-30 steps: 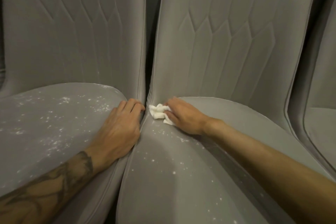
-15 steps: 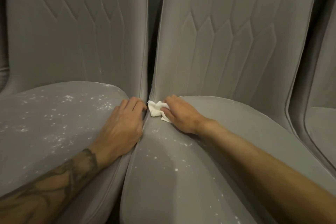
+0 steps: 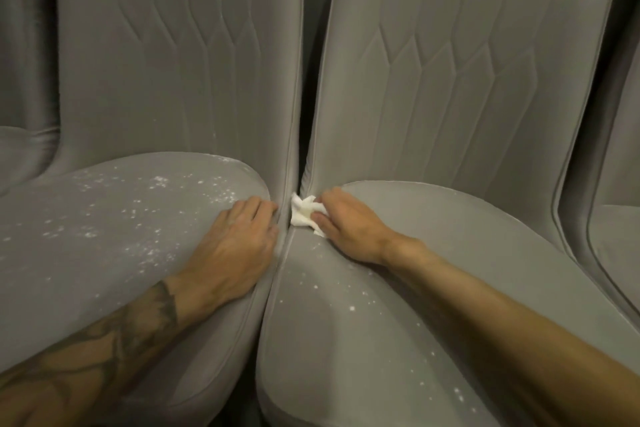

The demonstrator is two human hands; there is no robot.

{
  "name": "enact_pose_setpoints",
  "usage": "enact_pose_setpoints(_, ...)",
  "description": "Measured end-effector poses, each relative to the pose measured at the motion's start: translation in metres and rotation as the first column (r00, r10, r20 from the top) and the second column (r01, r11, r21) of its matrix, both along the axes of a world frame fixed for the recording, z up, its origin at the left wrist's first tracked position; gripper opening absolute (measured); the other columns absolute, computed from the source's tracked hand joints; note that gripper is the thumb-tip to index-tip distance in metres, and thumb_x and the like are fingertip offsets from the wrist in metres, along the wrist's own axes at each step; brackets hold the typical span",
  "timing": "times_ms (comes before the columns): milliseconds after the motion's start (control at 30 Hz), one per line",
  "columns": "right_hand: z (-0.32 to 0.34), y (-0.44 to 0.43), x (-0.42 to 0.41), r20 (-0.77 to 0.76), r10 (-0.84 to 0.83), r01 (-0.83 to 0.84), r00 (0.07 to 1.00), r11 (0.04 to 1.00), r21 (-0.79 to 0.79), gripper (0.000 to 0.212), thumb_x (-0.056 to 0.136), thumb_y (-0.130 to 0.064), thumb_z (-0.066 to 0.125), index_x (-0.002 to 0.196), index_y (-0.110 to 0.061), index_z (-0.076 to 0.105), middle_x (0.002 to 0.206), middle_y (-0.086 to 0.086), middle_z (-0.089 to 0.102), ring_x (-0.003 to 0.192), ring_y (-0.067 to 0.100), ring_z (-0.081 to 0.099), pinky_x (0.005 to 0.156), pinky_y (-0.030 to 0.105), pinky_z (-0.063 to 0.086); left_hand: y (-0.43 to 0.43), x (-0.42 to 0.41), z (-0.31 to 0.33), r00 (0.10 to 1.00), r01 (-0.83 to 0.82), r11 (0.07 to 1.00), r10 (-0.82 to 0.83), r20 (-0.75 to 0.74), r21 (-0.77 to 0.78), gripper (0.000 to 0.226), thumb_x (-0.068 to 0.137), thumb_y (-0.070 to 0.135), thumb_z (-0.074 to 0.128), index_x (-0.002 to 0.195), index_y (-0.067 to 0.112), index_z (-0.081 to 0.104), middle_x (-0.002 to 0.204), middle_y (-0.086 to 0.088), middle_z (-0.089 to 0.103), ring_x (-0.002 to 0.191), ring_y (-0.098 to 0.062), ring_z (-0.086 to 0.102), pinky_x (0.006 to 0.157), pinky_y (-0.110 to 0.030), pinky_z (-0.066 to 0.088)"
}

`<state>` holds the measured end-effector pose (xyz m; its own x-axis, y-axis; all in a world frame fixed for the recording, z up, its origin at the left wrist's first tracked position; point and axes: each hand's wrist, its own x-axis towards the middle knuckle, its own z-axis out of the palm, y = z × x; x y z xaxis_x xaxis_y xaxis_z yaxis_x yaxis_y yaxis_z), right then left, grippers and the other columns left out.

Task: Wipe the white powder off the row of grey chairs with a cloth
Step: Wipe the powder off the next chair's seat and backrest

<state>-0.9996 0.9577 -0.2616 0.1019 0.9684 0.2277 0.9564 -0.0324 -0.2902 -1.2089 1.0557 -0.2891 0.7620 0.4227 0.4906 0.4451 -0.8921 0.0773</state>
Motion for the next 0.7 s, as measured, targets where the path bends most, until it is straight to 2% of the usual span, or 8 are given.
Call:
enact_pose_setpoints(100,0.000,-0.034,-0.018,-0.012,0.221,-0.221,0.975,0.975,-0.004,0.022,0.104,-0.034,0.045,0.110,-0.014,0.052,0.103,0.002,0.053,0.089,0.018,0.048,0.081,0.032,0.039,-0.002,0.000,-0.003,0.999,-0.032,0.999,0.032,-0.020,0.007,0.031,0.103,0.028,0.034,0.118,0.014,0.058,0.107,-0.005,0.057,0.091,-0.024,0.053,0.081,-0.040,0.047)
enact_pose_setpoints(167,0.003,-0.042,-0.015,-0.004,0.284,-0.284,0.959,0.958,-0.022,0.022,0.104,-0.035,0.044,0.113,-0.016,0.053,0.105,0.002,0.054,0.091,0.015,0.048,0.082,0.028,0.037,-0.003,0.001,-0.002,0.999,-0.040,0.999,0.040,-0.033,-0.008,0.035,0.103,0.031,0.031,0.119,0.015,0.058,0.109,-0.004,0.056,0.094,-0.023,0.053,0.083,-0.039,0.045)
enact_pose_setpoints(367,0.000,-0.011,0.008,0.035,-0.022,0.022,0.999,1.000,-0.012,0.030,0.103,-0.036,0.043,0.113,-0.009,0.053,0.109,0.011,0.055,0.100,0.031,0.052,0.089,0.046,0.041,-0.003,0.003,-0.003,0.997,-0.066,0.997,0.065,-0.037,-0.026,0.033,0.103,0.033,0.031,0.119,0.018,0.056,0.111,-0.001,0.054,0.096,-0.020,0.050,0.086,-0.037,0.043)
enact_pose_setpoints(433,-0.001,-0.028,-0.011,0.015,0.073,-0.073,0.997,0.997,-0.003,0.027,0.104,-0.033,0.044,0.116,-0.011,0.053,0.111,0.009,0.054,0.098,0.026,0.051,0.089,0.040,0.041,-0.002,0.003,-0.003,0.997,-0.064,0.997,0.063,-0.035,-0.041,0.033,0.103,0.033,0.031,0.118,0.018,0.056,0.111,-0.001,0.055,0.095,-0.020,0.050,0.085,-0.037,0.041)
enact_pose_setpoints(500,0.001,-0.051,-0.029,0.013,0.260,-0.260,0.965,0.966,0.007,0.024,0.104,-0.031,0.046,0.117,-0.012,0.053,0.108,0.006,0.053,0.093,0.019,0.049,0.085,0.031,0.039,-0.002,0.003,-0.003,0.998,-0.059,0.996,0.057,-0.035,-0.064,0.035,0.102,0.034,0.031,0.120,0.018,0.057,0.112,0.000,0.055,0.097,-0.019,0.049,0.086,-0.037,0.040)
enact_pose_setpoints(567,0.007,-0.057,-0.026,0.047,0.323,-0.321,0.945,0.946,-0.032,0.022,0.105,-0.031,0.045,0.115,-0.014,0.053,0.105,0.004,0.052,0.089,0.015,0.046,0.082,0.029,0.037,-0.002,0.003,-0.003,0.998,-0.061,0.996,0.059,-0.031,-0.068,0.036,0.102,0.034,0.031,0.120,0.018,0.057,0.112,0.000,0.055,0.098,-0.020,0.050,0.087,-0.037,0.041)
enact_pose_setpoints(633,0.010,-0.046,-0.005,0.100,0.244,-0.239,0.965,0.969,-0.059,0.023,0.104,-0.034,0.043,0.114,-0.016,0.052,0.107,0.004,0.052,0.092,0.018,0.047,0.085,0.036,0.040,-0.002,0.004,-0.003,0.997,-0.072,0.996,0.070,-0.042,-0.061,0.036,0.103,0.034,0.030,0.120,0.018,0.057,0.113,0.000,0.056,0.098,-0.020,0.051,0.088,-0.037,0.042)
enact_pose_setpoints(700,0.008,-0.031,0.017,0.091,0.068,-0.063,0.994,0.997,-0.049,0.025,0.104,-0.035,0.043,0.116,-0.015,0.052,0.113,0.007,0.053,0.101,0.027,0.051,0.090,0.044,0.041,-0.003,0.004,-0.003,0.995,-0.087,0.993,0.083,-0.050,-0.083,0.035,0.103,0.034,0.031,0.122,0.020,0.056,0.115,0.002,0.055,0.100,-0.018,0.050,0.090,-0.036,0.041)
